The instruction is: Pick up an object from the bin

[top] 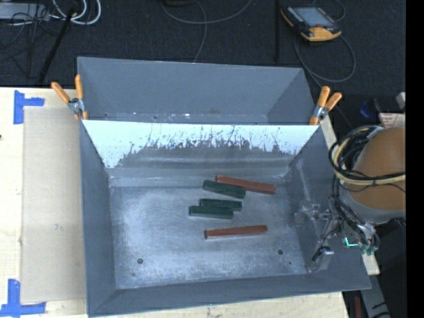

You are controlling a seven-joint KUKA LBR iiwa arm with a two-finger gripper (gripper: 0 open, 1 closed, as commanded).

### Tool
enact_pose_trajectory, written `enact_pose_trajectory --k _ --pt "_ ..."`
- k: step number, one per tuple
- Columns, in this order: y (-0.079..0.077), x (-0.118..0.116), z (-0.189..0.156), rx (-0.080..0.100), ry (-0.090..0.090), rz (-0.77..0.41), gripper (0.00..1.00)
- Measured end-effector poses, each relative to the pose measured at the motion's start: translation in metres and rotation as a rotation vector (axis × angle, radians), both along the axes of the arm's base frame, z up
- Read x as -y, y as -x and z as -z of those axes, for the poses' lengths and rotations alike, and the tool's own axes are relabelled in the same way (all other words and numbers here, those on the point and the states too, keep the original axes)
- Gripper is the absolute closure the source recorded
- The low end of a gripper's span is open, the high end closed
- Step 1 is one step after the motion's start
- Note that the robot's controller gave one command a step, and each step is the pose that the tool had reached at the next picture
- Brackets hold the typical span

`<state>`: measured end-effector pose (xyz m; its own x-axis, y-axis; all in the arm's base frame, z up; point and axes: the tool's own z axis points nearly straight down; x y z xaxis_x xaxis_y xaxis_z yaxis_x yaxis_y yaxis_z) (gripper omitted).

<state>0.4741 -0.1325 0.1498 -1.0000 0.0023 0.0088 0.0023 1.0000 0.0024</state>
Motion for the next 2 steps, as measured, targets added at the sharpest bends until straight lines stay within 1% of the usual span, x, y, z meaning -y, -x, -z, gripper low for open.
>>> enact_pose_trajectory --k 1,2 --pt "-0.040 -0.054 0.085 0.002 -0.003 -0.085 0.00" --pt "-0.082 -0.113 0.080 0.010 0.001 0.216 0.00"
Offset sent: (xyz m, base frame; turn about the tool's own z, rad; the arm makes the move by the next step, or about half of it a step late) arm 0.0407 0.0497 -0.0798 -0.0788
